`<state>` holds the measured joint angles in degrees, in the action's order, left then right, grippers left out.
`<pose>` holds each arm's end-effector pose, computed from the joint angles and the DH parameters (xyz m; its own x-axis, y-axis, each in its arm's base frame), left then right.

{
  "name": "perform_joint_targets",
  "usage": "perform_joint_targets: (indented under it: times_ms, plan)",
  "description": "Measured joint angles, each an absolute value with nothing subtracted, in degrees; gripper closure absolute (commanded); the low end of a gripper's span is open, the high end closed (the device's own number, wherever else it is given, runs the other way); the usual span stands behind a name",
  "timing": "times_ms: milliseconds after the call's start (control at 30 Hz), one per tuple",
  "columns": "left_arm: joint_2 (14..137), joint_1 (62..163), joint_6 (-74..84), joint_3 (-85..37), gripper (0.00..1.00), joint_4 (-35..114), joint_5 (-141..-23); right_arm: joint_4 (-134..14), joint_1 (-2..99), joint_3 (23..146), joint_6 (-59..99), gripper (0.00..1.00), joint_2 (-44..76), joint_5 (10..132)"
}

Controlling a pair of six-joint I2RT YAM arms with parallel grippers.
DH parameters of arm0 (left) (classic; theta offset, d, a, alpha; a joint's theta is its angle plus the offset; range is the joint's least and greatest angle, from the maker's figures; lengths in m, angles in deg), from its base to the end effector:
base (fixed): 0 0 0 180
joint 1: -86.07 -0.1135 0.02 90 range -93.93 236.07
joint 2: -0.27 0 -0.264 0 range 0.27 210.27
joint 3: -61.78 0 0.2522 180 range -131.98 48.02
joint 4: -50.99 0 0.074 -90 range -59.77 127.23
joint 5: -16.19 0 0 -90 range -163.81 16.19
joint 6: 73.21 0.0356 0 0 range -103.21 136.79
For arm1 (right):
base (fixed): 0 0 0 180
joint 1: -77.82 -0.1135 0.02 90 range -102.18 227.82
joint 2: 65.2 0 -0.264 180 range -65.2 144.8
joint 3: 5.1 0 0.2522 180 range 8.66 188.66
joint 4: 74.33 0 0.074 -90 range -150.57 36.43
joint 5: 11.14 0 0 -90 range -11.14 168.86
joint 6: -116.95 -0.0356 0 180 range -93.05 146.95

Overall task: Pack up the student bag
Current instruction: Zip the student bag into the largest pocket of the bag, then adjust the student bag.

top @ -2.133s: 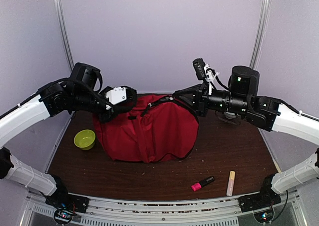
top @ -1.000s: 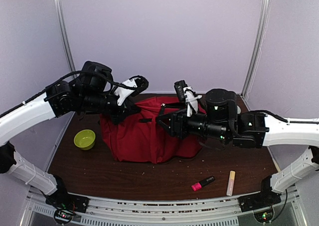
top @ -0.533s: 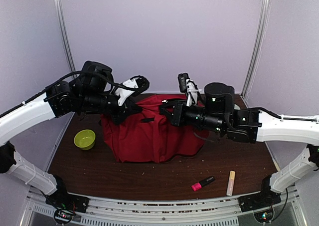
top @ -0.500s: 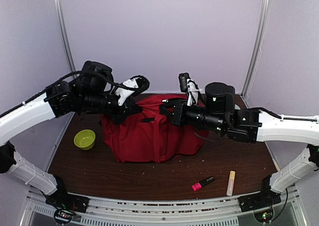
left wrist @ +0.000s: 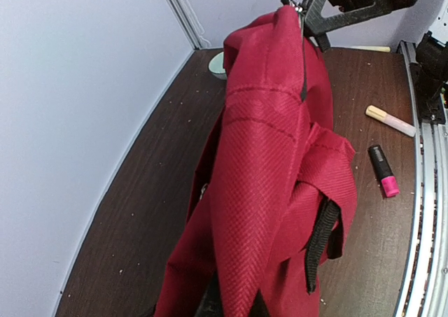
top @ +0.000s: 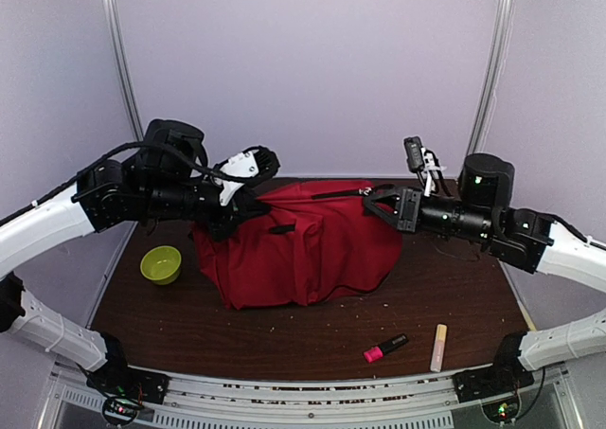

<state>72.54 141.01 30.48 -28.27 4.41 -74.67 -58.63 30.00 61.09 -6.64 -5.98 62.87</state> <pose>0.1580 -0.2261 0.3892 -0.0734 0.5165 -0.8531 0.8680 0.4543 0.2004 0.1554 0.1861 0.3545 -0.5802 0.1518 -0.8002 -0.6893 0.4318 0.5817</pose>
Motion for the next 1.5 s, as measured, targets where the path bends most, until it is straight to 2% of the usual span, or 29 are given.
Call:
perform_joint_targets:
  times_ms: [200, 233, 267, 333, 433, 533, 667, 933, 1000, 1100, 1200, 1500]
  plan:
    - [73.0, 141.8, 31.0, -28.2, 1.00, 5.6, -74.9, -57.7, 33.7, 59.3, -6.0, 1.00, -8.1, 55.3]
    - [73.0, 141.7, 31.0, -28.2, 1.00, 5.6, -74.9, -57.7, 33.9, 59.3, -6.0, 0.95, -8.0, 54.6]
    - [73.1, 141.7, 31.0, -28.2, 1.00, 5.5, -74.9, -57.7, 34.1, 59.3, -5.9, 0.81, -7.9, 54.0]
    - [73.2, 141.7, 31.0, -28.2, 1.00, 5.4, -74.5, -57.2, 34.6, 59.7, -5.7, 0.67, -7.6, 53.1]
    - [73.2, 140.6, 30.8, -28.3, 1.00, 4.1, -72.9, -55.7, 36.6, 60.9, -3.9, 0.56, -7.6, 52.1]
    - [73.5, 139.9, 30.6, -28.4, 1.00, 4.1, -72.1, -53.9, 37.5, 63.4, -1.1, 0.51, -7.8, 48.4]
    - [73.7, 139.9, 30.5, -28.5, 1.00, 4.1, -71.4, -50.3, 37.5, 67.0, 3.0, 0.49, -10.0, 45.1]
    - [74.2, 139.4, 29.5, -29.0, 1.00, 4.2, -70.2, -43.7, 38.4, 69.0, 7.7, 0.49, -13.1, 48.9]
    - [74.2, 139.3, 29.2, -29.0, 1.00, 4.2, -70.0, -42.9, 38.5, 68.9, 8.3, 0.52, -12.8, 50.0]
    - [74.2, 139.3, 28.8, -29.0, 1.00, 4.2, -69.9, -42.4, 38.5, 68.3, 8.7, 0.60, -12.4, 50.8]
    - [74.2, 139.3, 28.8, -29.0, 1.00, 4.2, -69.9, -43.2, 38.5, 67.4, 7.6, 0.64, -11.6, 50.3]
    - [74.3, 137.3, 27.6, -29.0, 1.00, 4.4, -70.6, -51.6, 38.6, 61.2, 0.9, 0.59, -8.3, 47.2]
